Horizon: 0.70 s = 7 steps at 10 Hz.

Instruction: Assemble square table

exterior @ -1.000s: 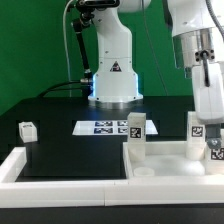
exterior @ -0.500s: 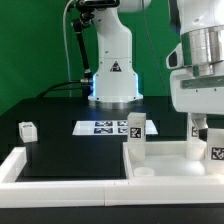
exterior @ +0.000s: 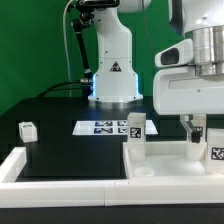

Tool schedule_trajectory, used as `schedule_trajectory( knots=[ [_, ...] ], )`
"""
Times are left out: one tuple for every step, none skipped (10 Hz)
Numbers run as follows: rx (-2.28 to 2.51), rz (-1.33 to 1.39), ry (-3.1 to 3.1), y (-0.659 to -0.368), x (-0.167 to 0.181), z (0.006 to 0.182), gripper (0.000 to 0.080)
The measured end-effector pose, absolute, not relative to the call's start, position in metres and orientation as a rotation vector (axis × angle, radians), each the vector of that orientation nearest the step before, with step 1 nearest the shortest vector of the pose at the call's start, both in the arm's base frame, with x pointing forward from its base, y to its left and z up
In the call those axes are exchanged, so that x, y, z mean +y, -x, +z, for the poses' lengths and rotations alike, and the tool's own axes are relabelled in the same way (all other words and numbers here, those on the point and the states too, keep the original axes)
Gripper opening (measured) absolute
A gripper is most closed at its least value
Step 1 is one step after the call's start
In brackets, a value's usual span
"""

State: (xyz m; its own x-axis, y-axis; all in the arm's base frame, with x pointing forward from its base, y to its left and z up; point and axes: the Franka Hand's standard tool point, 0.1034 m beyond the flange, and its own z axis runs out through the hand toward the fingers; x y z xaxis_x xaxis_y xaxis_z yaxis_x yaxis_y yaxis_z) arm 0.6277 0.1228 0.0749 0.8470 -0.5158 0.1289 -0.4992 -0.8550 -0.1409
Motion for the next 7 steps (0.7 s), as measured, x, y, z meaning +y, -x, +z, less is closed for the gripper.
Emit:
schedule_trajectory(
  knots=[
    [0.823, -0.246, 2.915, -0.6278, 0.1222, 0.0747, 0.0648],
    [0.854, -0.244, 2.904, -0.6277, 0.1224, 0.0746, 0.0521],
    [0.852, -0.244, 2.905, -0.6277, 0.1222, 0.0745, 0.0373],
    [0.961, -0.231, 2.868, -0.6265, 0.1204, 0.0735, 0.0373],
    [1.084, -0.224, 2.820, -0.6263, 0.1181, 0.0732, 0.0300],
    [1.228, -0.208, 2.756, -0.6260, 0.1159, 0.0733, 0.0300],
    [1.399, -0.175, 2.670, -0.6257, 0.1146, 0.0736, 0.0298]
  ],
)
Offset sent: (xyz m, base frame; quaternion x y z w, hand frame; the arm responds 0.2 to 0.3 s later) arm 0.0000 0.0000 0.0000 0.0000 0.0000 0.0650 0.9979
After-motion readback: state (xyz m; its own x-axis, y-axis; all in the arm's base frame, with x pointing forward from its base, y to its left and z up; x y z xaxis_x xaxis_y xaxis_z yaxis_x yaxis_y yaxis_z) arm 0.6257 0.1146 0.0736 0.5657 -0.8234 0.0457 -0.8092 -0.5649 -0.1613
